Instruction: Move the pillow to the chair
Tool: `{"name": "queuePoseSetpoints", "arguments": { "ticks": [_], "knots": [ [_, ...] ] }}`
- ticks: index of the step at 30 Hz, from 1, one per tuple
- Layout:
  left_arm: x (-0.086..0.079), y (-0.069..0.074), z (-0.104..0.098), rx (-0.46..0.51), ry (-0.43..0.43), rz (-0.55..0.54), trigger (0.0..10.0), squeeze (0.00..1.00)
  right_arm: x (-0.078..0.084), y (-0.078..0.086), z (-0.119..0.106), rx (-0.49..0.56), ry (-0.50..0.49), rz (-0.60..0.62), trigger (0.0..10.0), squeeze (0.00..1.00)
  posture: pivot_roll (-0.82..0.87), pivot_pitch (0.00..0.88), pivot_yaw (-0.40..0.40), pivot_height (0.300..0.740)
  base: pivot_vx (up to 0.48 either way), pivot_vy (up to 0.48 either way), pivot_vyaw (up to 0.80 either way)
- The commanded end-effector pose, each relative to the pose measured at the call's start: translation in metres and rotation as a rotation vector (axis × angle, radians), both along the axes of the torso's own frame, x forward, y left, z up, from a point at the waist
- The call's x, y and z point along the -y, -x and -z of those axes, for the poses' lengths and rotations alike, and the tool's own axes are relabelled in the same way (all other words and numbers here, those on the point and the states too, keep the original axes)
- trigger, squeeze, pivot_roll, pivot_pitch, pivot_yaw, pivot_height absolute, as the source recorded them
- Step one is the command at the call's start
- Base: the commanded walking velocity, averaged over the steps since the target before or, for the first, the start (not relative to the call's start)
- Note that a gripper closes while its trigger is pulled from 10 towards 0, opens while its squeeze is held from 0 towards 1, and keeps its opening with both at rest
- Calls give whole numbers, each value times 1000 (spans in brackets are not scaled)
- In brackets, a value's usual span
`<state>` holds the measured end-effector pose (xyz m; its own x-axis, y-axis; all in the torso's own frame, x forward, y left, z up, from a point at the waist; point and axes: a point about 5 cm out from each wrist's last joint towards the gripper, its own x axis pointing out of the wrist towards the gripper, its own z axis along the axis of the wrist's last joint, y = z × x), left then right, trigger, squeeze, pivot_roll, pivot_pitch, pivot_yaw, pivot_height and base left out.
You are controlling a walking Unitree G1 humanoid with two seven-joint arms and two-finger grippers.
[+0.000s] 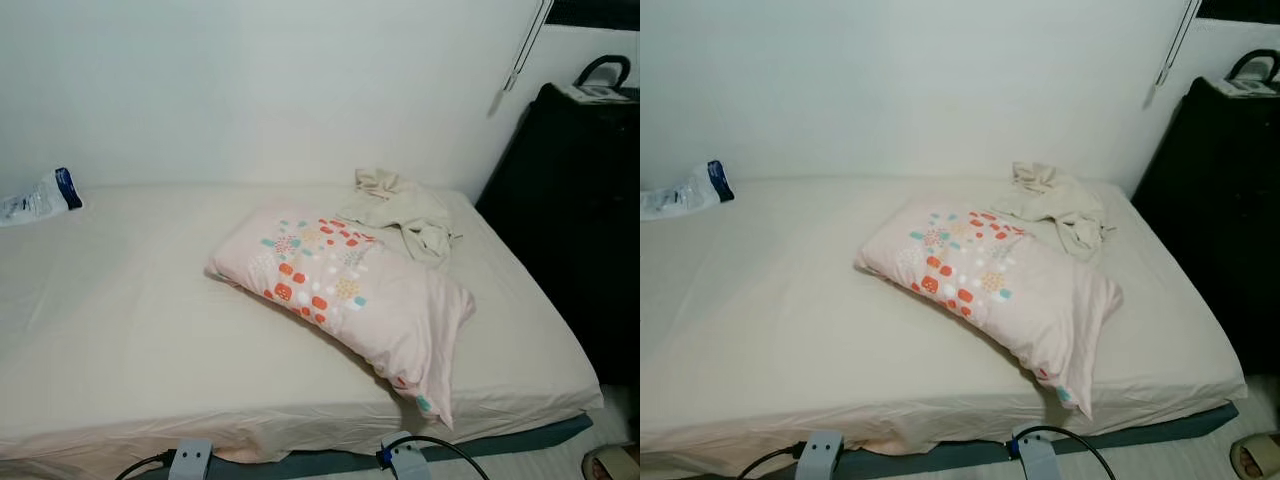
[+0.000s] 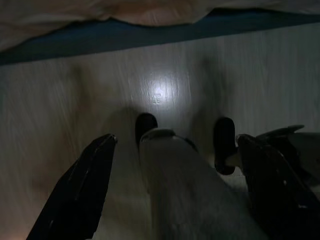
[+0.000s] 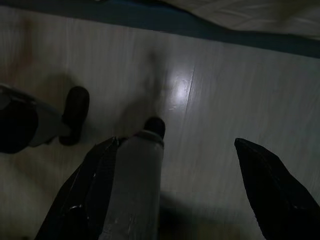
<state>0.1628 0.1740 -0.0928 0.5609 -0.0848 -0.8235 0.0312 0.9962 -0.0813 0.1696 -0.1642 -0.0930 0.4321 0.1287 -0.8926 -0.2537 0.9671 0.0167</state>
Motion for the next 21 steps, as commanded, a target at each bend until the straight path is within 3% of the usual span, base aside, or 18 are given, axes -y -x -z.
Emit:
{"name": "queuePoseSetpoints", "arguments": {
  "ticks": [1, 21],
  "knots": [
    [0, 6, 3, -22, 9, -5, 10000, 0, 0, 3, 1, -14, 6, -5, 10000, 0, 109, 0, -75, 740, 296, 0, 0],
    [0, 10, 5, -37, 5, -24, 10000, 0, 1, 5, 2, -22, 15, -27, 10000, 0, 116, 0, -80, 740, 269, 0, 0]
  ]
}}
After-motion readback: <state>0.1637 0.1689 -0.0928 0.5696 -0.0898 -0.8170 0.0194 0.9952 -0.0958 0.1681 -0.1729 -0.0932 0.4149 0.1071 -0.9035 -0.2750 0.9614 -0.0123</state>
